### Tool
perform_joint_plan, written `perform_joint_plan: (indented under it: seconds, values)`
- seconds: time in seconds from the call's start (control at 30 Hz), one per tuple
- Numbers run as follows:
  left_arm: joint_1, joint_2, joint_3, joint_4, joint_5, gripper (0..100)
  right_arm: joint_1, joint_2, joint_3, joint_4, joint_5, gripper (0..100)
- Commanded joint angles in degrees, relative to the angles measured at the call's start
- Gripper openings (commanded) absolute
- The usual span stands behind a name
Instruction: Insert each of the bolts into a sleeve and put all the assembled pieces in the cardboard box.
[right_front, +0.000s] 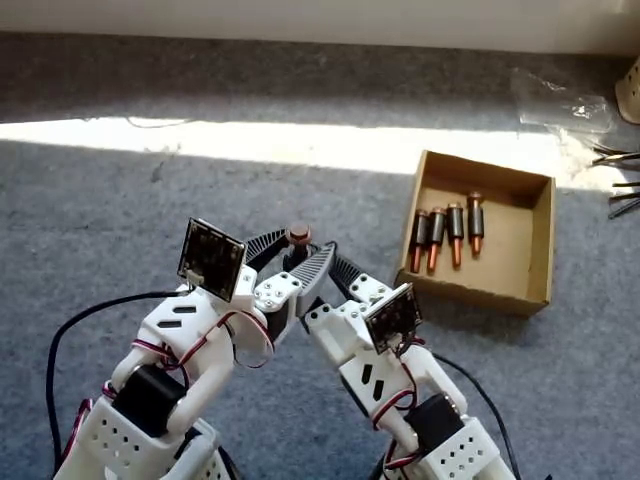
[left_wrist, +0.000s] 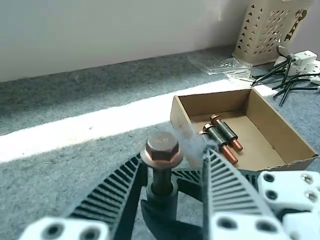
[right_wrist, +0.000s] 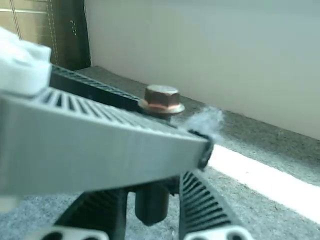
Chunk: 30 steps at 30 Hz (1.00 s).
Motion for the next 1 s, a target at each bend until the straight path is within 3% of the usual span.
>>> perform_joint_plan:
  seconds: [0.0,0.33,0.47,0.83,0.97]
  values:
    - [-1.36,0.04,-0.57,-0.09,0.00,18,0.75,-0.66,2.59,-1.71,0.09,0.4]
    - [-4.62,0.57,-0.40,-0.09,-0.44,22,0.75,-0.66,2.59,-1.63,0.09,0.4]
    - [-7.25,0.57,-0.31,-0.09,-3.78,22,0.75,-0.66,2.59,-1.63,0.09,0.4]
    - [-7.96,0.04,-3.56,-3.52,-1.05,22,0.75,-0.66,2.59,-1.36,0.09,0.4]
    - [-11.12,-0.04,-7.60,-3.60,-1.14,11,0.75,-0.66,2.59,-1.36,0.09,0.4]
